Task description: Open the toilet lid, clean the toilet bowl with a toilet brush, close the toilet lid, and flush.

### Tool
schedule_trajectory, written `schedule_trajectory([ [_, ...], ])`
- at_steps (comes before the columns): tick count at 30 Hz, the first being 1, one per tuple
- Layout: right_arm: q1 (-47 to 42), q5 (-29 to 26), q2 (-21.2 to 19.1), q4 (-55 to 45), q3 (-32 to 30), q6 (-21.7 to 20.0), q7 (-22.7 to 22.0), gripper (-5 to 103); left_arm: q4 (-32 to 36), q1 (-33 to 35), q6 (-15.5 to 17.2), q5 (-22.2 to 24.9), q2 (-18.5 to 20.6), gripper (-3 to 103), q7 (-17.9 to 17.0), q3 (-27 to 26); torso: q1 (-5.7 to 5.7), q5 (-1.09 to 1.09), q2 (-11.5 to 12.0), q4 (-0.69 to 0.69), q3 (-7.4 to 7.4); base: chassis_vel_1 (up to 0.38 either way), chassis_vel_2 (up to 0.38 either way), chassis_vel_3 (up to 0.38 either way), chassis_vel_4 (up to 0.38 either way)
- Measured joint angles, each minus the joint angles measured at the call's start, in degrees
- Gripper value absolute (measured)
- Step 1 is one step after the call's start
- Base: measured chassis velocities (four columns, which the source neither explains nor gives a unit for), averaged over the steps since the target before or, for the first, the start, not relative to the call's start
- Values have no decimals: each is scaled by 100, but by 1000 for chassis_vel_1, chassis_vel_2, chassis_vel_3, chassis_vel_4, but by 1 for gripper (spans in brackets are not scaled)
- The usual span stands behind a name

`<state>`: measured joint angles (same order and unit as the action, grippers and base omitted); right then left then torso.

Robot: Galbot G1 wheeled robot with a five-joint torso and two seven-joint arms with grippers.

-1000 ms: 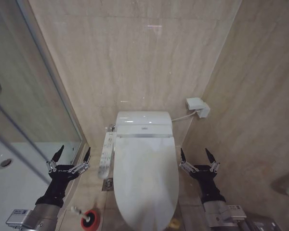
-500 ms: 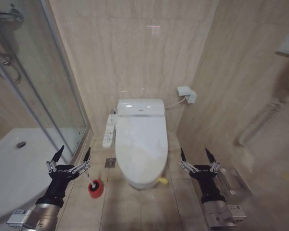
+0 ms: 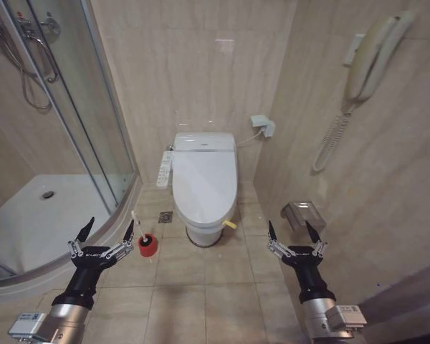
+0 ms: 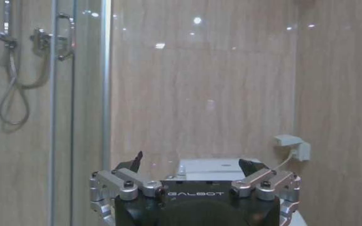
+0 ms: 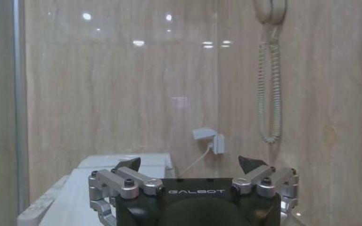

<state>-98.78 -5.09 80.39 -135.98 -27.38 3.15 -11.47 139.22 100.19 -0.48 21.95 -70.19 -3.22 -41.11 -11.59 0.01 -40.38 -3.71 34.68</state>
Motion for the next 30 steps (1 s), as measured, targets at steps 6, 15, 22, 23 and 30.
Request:
schedule_trajectory([
  [6,6,0,0,0,-1,0,0,100,0,-4,0,0,1,100,0,0,-10,-1,5,7,5,-36,23,27,-31],
  [15,2,0,1,0,0,0,0,100,0,-2,0,0,0,100,0,-1,0,-3,2,3,0,130,20,-143,-18],
  [22,3,0,0,0,0,0,0,100,0,-1,0,0,0,100,0,-2,-2,-2,1,5,1,62,6,-67,6],
  [23,4,0,0,0,0,0,0,100,0,-1,0,0,0,100,0,-2,-4,0,2,5,2,-48,-7,66,-6],
  [30,4,0,0,0,0,0,0,100,0,-2,0,0,0,100,0,-1,-5,-1,3,4,2,-55,-5,39,-4],
])
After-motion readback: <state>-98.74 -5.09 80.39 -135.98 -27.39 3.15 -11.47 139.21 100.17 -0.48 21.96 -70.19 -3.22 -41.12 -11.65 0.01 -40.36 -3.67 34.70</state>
